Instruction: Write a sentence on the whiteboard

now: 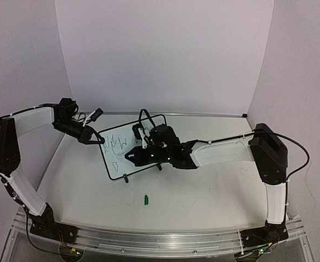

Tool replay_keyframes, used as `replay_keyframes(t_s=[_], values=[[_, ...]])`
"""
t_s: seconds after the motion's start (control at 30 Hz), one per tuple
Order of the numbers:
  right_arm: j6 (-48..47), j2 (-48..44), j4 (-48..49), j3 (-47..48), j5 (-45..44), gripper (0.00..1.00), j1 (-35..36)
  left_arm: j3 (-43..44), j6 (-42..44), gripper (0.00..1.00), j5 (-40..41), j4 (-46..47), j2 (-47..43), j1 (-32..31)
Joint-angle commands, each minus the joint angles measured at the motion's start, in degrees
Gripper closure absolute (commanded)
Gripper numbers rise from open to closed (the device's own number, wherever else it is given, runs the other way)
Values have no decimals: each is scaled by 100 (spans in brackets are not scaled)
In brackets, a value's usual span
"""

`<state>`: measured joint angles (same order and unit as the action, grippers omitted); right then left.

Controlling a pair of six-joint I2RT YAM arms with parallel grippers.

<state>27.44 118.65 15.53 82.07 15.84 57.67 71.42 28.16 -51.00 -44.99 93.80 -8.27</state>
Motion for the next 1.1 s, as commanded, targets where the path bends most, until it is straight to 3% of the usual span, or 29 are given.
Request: replay_keyframes(t_s=[0.0,1.07], values=[[91,181,82,17,-85,100,-68,116,-26,100,688,104,-48,36],[329,550,-110,-359,355,100,-29,116,-30,100,688,96,-92,42]])
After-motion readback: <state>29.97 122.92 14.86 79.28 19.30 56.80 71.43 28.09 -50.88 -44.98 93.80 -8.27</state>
